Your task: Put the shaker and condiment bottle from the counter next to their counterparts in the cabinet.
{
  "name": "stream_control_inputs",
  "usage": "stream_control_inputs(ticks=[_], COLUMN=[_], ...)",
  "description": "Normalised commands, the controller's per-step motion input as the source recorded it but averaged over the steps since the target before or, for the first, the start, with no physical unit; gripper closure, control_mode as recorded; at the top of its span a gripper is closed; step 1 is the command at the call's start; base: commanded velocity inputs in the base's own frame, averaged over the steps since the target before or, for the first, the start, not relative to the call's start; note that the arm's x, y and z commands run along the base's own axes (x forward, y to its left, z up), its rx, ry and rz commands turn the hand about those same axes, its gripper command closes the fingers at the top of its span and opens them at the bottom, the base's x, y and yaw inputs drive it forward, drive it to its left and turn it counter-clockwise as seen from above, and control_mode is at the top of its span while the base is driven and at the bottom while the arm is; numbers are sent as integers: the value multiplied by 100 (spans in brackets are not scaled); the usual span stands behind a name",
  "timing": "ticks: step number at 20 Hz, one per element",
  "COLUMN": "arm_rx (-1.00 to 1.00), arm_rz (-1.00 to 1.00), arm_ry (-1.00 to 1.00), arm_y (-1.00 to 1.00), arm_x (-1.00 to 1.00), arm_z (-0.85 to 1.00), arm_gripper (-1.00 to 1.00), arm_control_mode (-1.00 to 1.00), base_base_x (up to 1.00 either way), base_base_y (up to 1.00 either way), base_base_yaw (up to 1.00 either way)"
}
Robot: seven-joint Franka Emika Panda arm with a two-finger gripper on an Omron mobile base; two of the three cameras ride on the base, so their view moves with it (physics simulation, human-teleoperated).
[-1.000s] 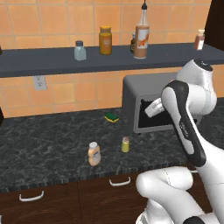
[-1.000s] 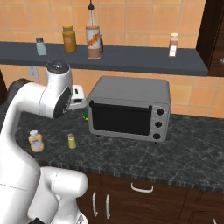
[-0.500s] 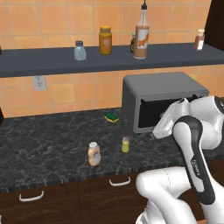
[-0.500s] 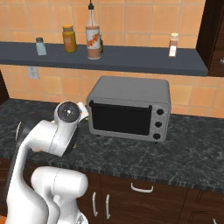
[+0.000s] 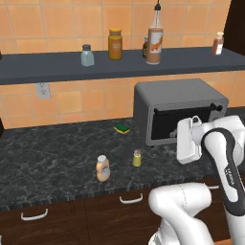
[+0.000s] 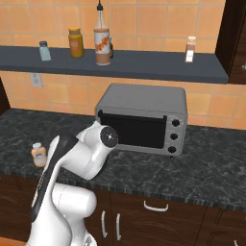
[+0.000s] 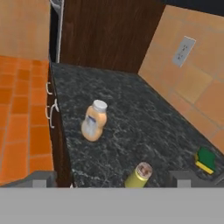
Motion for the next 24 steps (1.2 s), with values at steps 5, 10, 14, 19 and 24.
stream_control_inputs(ticks=[5,10,14,19,24], arm_rx=[4,1,0,6,8], arm_rz=[0,-1,-14,-32,-5], arm_ry=[0,0,0,3,19], arm_y=[2,10,11,38,41], arm_x=[0,0,17,13,12], arm_z=[-24,-64,-11,-28,-62], arm_gripper=[-100,-100,-100,-100,-100], arm_control_mode=[-100,-100,-100,-100,-100], base_base_x=[0,0,0,0,0], base_base_y=[0,0,0,0,0], base_base_yaw=[0,0,0,0,0])
